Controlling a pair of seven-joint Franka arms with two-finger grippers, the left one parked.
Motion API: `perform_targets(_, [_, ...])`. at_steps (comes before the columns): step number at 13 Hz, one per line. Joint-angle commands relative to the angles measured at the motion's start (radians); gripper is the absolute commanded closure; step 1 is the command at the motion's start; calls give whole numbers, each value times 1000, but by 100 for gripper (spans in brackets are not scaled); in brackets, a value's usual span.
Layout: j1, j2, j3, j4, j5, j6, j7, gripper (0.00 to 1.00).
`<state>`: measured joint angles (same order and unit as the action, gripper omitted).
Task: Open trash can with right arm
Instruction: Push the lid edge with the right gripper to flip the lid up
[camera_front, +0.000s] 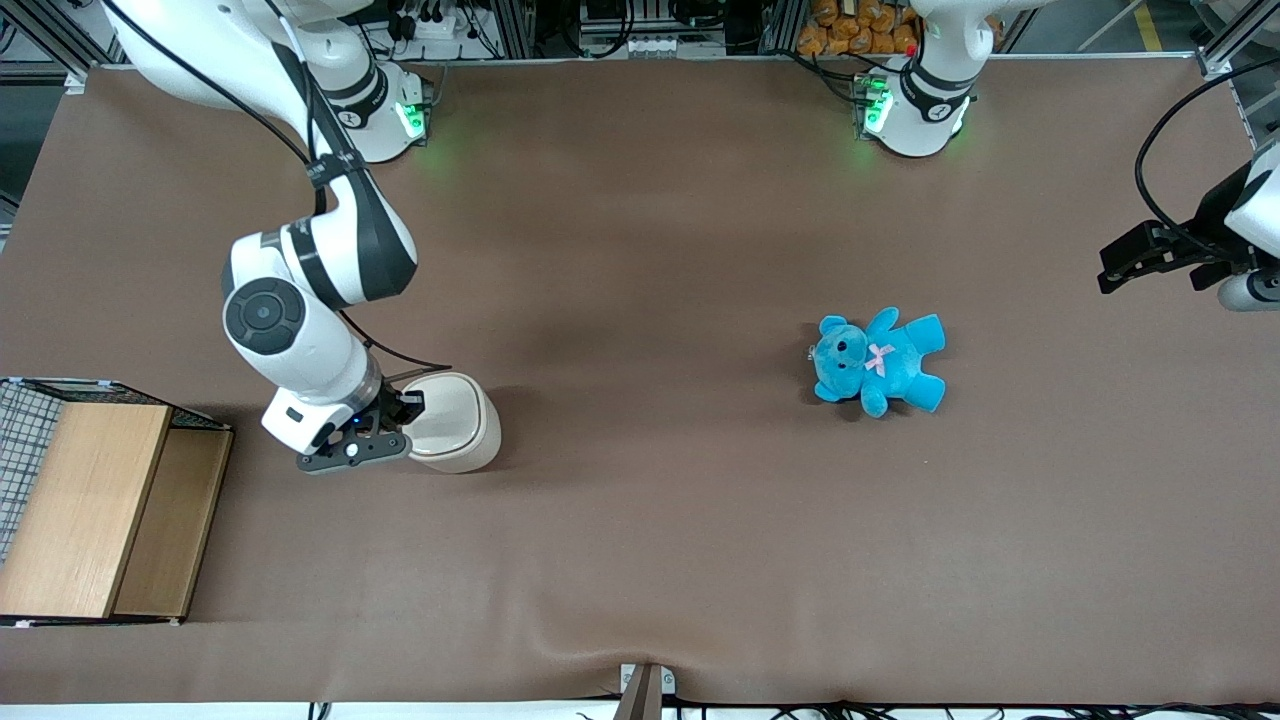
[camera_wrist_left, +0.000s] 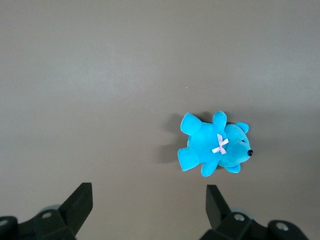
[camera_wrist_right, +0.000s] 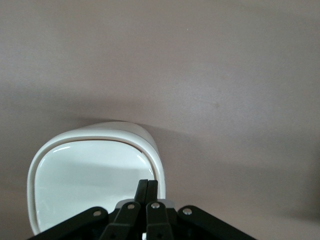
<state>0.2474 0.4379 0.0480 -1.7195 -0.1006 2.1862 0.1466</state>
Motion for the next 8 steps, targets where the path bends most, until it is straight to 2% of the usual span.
perform_targets(1, [7,19,4,3,-22,17,41,100])
perform_targets(8, [4,27,4,-49,-22,72,56,100])
